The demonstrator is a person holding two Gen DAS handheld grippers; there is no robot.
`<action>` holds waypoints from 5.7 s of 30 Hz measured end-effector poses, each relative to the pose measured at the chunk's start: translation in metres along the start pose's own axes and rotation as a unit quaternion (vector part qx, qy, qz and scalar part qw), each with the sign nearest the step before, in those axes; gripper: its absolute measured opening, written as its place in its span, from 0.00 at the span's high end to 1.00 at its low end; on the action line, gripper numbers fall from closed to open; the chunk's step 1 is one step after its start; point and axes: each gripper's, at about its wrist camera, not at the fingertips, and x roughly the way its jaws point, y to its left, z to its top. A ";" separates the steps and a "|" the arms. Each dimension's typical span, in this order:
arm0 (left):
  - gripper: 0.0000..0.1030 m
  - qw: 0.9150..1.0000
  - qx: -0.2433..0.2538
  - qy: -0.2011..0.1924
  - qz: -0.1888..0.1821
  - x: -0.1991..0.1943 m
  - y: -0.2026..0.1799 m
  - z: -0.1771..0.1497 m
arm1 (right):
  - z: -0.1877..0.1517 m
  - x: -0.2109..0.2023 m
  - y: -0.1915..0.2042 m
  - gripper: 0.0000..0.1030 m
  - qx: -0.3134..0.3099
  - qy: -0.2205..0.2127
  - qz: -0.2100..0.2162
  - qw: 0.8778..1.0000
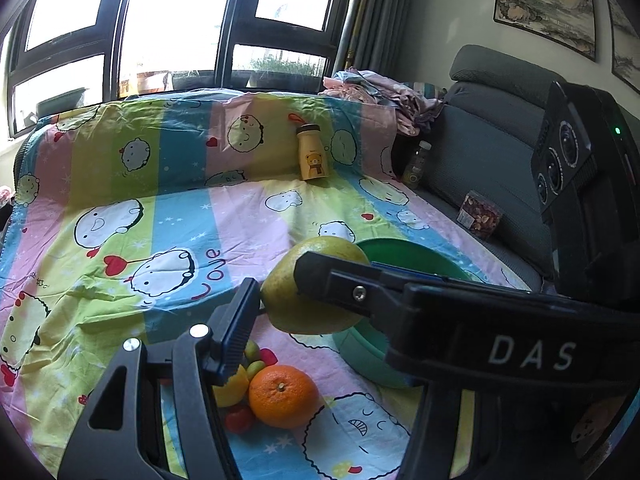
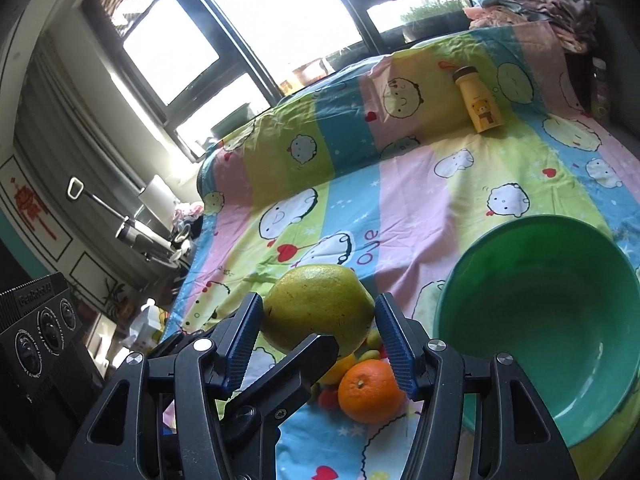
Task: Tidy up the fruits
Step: 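Carry the pear in the right gripper over the green basin, then lower the pear into the green basin and open the right gripper, then move the right gripper back to the fruit cluster toward the lemon, then close the right gripper around the yellow lemon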
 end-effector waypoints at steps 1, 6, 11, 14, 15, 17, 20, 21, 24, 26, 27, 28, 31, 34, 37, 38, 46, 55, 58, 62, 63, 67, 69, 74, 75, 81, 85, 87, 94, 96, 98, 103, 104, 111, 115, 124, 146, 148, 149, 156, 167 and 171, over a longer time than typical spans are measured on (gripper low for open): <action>0.43 1.000 0.004 0.003 -0.005 0.004 -0.005 0.001 | 0.000 -0.004 -0.006 0.40 0.004 -0.004 -0.004 1.000; 0.43 0.999 0.014 0.015 -0.035 0.026 -0.025 0.002 | 0.000 -0.017 -0.035 0.40 0.036 -0.017 -0.024 0.999; 0.43 0.997 0.028 0.021 -0.063 0.045 -0.045 0.004 | 0.001 -0.028 -0.059 0.41 0.058 -0.028 -0.050 0.997; 0.43 0.996 0.031 0.033 -0.078 0.056 -0.053 0.005 | 0.001 -0.034 -0.072 0.40 0.070 -0.030 -0.063 0.995; 0.43 0.995 0.031 0.038 -0.082 0.061 -0.056 0.005 | 0.001 -0.034 -0.076 0.41 0.074 -0.031 -0.067 0.995; 0.43 0.994 0.033 0.047 -0.089 0.068 -0.060 0.005 | 0.001 -0.036 -0.085 0.40 0.084 -0.029 -0.073 0.993; 0.43 0.993 0.032 0.059 -0.098 0.078 -0.066 0.004 | -0.001 -0.038 -0.095 0.40 0.092 -0.026 -0.082 0.992; 0.43 0.992 0.032 0.064 -0.102 0.081 -0.067 0.003 | -0.001 -0.038 -0.098 0.40 0.094 -0.025 -0.086 0.992; 0.43 0.990 0.029 0.079 -0.111 0.090 -0.070 0.002 | -0.001 -0.037 -0.106 0.40 0.102 -0.018 -0.096 0.990; 0.43 0.989 0.024 0.090 -0.117 0.096 -0.071 0.001 | -0.002 -0.037 -0.111 0.40 0.107 -0.014 -0.102 0.989; 0.43 0.988 0.022 0.096 -0.121 0.099 -0.072 0.001 | -0.003 -0.037 -0.113 0.40 0.110 -0.010 -0.106 0.988; 0.43 0.987 0.019 0.101 -0.124 0.102 -0.072 0.000 | -0.003 -0.036 -0.115 0.40 0.111 -0.008 -0.110 0.988; 0.43 0.985 0.009 0.117 -0.129 0.110 -0.071 -0.003 | -0.004 -0.034 -0.120 0.40 0.115 -0.004 -0.117 0.986; 0.43 0.983 0.005 0.129 -0.133 0.118 -0.072 -0.005 | -0.005 -0.030 -0.126 0.40 0.119 0.005 -0.122 0.985; 0.44 0.980 -0.001 0.144 -0.139 0.123 -0.072 -0.008 | -0.005 -0.027 -0.130 0.41 0.120 0.011 -0.129 0.984; 0.44 0.979 -0.003 0.148 -0.141 0.124 -0.072 -0.008 | -0.005 -0.026 -0.131 0.40 0.120 0.013 -0.132 0.984; 0.45 0.976 0.000 0.168 -0.141 0.131 -0.076 -0.012 | -0.007 -0.022 -0.138 0.41 0.127 0.027 -0.140 0.981; 0.49 0.970 0.007 0.197 -0.139 0.140 -0.081 -0.015 | -0.009 -0.013 -0.143 0.40 0.131 0.047 -0.171 0.975; 0.53 0.966 -0.007 0.204 -0.159 0.144 -0.079 -0.016 | -0.009 -0.014 -0.145 0.40 0.131 0.044 -0.164 0.977; 0.54 0.967 -0.006 0.202 -0.154 0.141 -0.081 -0.016 | -0.008 -0.015 -0.144 0.40 0.130 0.041 -0.184 0.973; 0.54 0.968 -0.005 0.200 -0.151 0.139 -0.081 -0.015 | -0.008 -0.016 -0.143 0.40 0.130 0.041 -0.187 0.973; 0.52 0.969 -0.016 0.188 -0.158 0.125 -0.074 -0.012 | -0.006 -0.020 -0.138 0.40 0.129 0.031 -0.173 0.976; 0.51 0.971 -0.025 0.179 -0.159 0.115 -0.067 -0.009 | -0.005 -0.023 -0.133 0.40 0.126 0.024 -0.176 0.976; 0.40 0.974 -0.059 0.148 -0.159 0.080 -0.042 -0.002 | -0.002 -0.029 -0.116 0.40 0.107 0.003 -0.160 0.981; 0.36 0.975 -0.071 0.141 -0.155 0.072 -0.035 -0.001 | -0.001 -0.030 -0.112 0.40 0.102 -0.002 -0.157 0.982; 0.15 0.982 -0.132 0.081 -0.111 0.016 0.018 -0.004 | 0.003 -0.029 -0.082 0.30 0.067 -0.019 -0.143 0.987; 0.14 0.989 -0.139 0.047 -0.020 -0.017 0.050 -0.015 | 0.002 -0.026 -0.061 0.27 0.048 -0.020 -0.118 0.992; 0.13 0.989 -0.139 0.045 0.012 -0.027 0.066 -0.024 | 0.001 -0.023 -0.049 0.21 0.038 -0.020 -0.096 0.995; 0.05 0.977 -0.192 0.070 0.068 -0.038 0.123 -0.063 | -0.007 0.008 -0.004 0.20 0.003 0.023 -0.024 0.999; 0.05 0.974 -0.199 0.080 0.073 -0.037 0.130 -0.069 | -0.012 0.024 0.007 0.20 -0.005 0.048 -0.017 0.999; 0.05 0.975 -0.194 0.083 0.073 -0.035 0.133 -0.074 | -0.017 0.040 0.016 0.20 -0.011 0.074 -0.009 0.997; 0.05 0.974 -0.198 0.089 0.061 -0.030 0.138 -0.083 | -0.030 0.076 0.026 0.20 -0.020 0.123 -0.001 0.992; 0.05 0.973 -0.204 0.093 0.054 -0.029 0.141 -0.085 | -0.032 0.082 0.027 0.20 -0.022 0.131 -0.003 0.991; 0.05 0.960 -0.238 0.112 0.093 -0.036 0.163 -0.095 | -0.044 0.125 0.036 0.29 -0.070 0.174 -0.076 0.979; 0.05 0.954 -0.257 0.110 0.109 -0.046 0.176 -0.101 | -0.051 0.137 0.042 0.29 -0.099 0.185 -0.103 0.972; 0.05 0.944 -0.297 0.097 0.109 -0.062 0.197 -0.104 | -0.066 0.159 0.054 0.41 -0.172 0.185 -0.160 0.954; 0.05 0.923 -0.341 0.090 0.153 -0.083 0.224 -0.108 | -0.099 0.173 0.091 0.42 -0.114 0.277 0.060 0.952; 0.05 0.923 -0.339 0.092 0.158 -0.084 0.225 -0.109 | -0.101 0.176 0.091 0.42 -0.111 0.275 0.061 0.953; 0.05 0.923 -0.338 0.094 0.158 -0.083 0.224 -0.109 | -0.101 0.177 0.091 0.42 -0.109 0.276 0.060 0.953; 0.06 0.929 -0.319 0.106 0.154 -0.075 0.214 -0.107 | -0.091 0.173 0.077 0.42 -0.072 0.274 0.071 0.956; 0.23 0.944 -0.274 0.143 0.114 -0.054 0.185 -0.106 | -0.068 0.152 0.056 0.38 -0.019 0.219 0.058 0.974; 0.29 0.950 -0.247 0.164 0.098 -0.046 0.169 -0.105 | -0.068 0.147 0.061 0.38 -0.024 0.222 0.057 0.973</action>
